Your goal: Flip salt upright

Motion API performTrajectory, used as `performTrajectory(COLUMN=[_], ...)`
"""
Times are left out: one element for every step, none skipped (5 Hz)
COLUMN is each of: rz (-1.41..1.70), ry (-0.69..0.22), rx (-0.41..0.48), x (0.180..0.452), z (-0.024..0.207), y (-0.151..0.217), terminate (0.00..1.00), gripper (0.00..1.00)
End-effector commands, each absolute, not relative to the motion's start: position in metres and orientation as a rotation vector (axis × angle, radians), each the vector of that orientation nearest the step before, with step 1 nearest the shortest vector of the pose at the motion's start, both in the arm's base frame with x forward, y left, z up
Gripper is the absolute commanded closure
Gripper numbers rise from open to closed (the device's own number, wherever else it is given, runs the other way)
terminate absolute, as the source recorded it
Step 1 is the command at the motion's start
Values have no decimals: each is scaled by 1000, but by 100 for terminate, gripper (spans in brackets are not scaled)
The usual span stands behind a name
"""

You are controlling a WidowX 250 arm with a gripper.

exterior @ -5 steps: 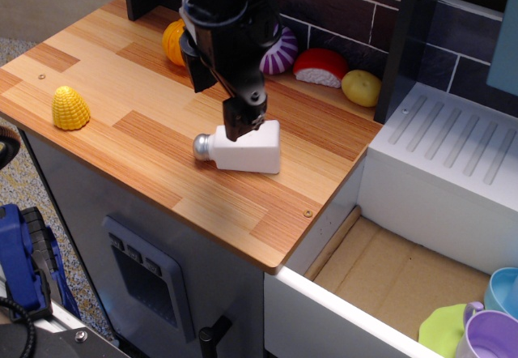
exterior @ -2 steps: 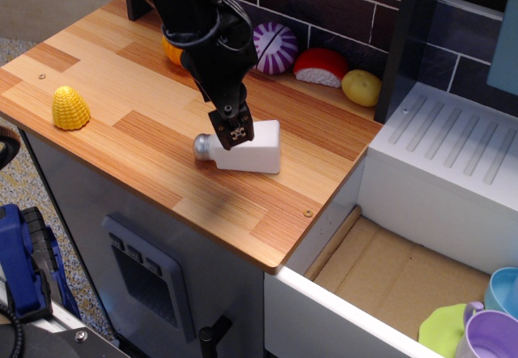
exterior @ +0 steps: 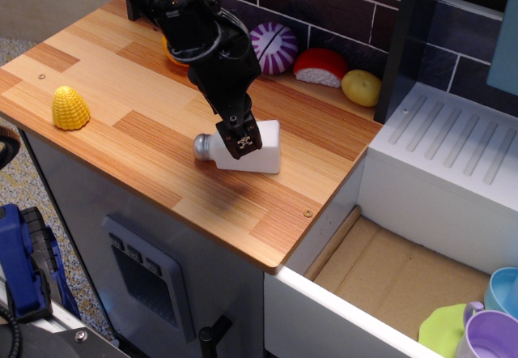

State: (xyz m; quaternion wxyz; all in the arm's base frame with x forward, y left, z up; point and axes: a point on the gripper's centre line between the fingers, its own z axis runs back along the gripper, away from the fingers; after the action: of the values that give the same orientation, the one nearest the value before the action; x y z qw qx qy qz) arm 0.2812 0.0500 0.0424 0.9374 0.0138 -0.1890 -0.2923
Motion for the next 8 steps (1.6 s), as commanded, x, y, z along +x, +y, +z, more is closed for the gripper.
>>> performTrajectory(rz=[-615, -606, -599, -579, -538, -449, -204, 46], ry=[-415, -427, -408, -396, -355, -251, -42, 119], rx=[29, -1, 6, 8, 1, 3, -1, -24], x=[286, 283, 276, 273, 274, 276, 278, 272], z=[40, 29, 27, 25, 23, 32, 55, 72], y=[54, 56, 61, 60, 59, 56, 45, 34], terminate=[0, 0, 0, 0, 0, 0, 0, 0], gripper=[0, 0, 0, 0, 100, 100, 100, 100])
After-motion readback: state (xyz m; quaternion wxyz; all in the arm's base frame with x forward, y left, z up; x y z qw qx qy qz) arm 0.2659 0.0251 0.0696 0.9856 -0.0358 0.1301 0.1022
